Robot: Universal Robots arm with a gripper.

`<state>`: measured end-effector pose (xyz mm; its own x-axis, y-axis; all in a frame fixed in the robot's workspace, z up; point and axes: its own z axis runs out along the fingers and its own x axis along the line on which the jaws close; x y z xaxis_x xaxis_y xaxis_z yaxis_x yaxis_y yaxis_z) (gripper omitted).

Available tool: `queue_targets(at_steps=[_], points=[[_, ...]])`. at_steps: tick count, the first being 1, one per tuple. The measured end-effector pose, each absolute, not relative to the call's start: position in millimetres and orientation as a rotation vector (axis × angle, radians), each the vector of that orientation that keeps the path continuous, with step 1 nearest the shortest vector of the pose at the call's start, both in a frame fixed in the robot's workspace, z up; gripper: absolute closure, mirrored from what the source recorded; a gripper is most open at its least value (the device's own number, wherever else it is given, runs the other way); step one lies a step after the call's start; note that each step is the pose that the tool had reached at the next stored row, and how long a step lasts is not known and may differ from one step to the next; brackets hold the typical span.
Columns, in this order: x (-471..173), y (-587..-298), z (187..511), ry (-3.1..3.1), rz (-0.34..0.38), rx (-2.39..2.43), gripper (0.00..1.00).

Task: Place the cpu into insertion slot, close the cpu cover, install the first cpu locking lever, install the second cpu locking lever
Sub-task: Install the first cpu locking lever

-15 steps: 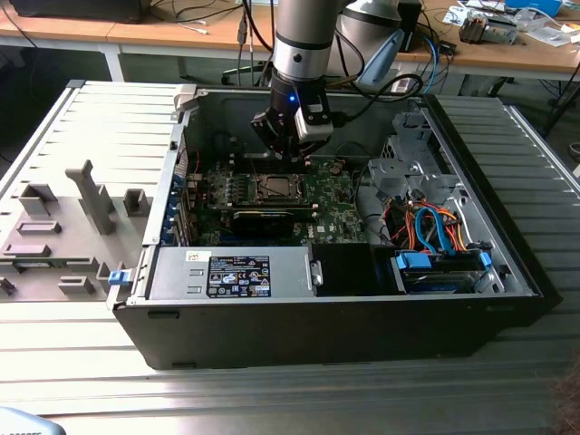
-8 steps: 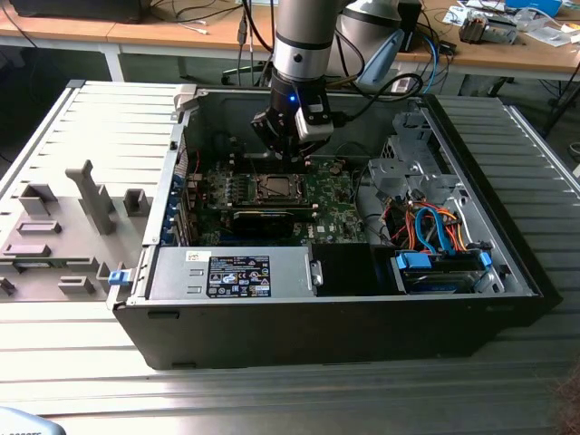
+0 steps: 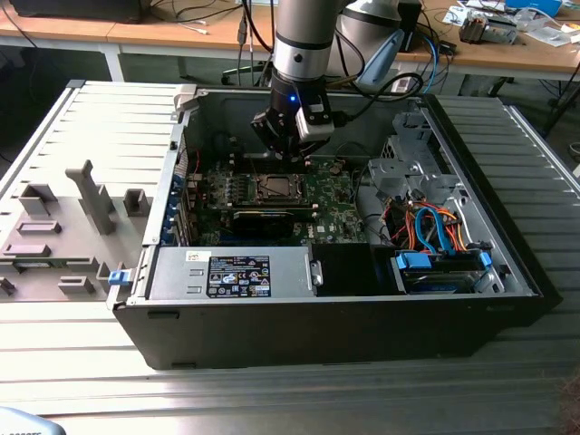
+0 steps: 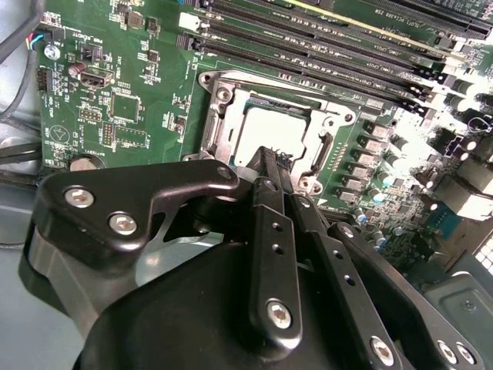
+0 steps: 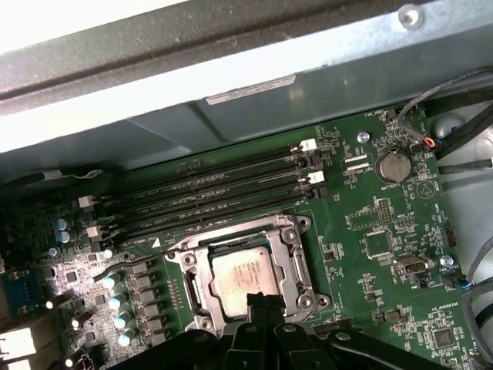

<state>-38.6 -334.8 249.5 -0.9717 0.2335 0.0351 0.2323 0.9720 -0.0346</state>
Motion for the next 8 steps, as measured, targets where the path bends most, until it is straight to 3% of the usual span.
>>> queue_targets(at_steps=[8], points=[[-38.6, -334.8, 249.6, -3.083, 0.047, -0.350, 0.89]])
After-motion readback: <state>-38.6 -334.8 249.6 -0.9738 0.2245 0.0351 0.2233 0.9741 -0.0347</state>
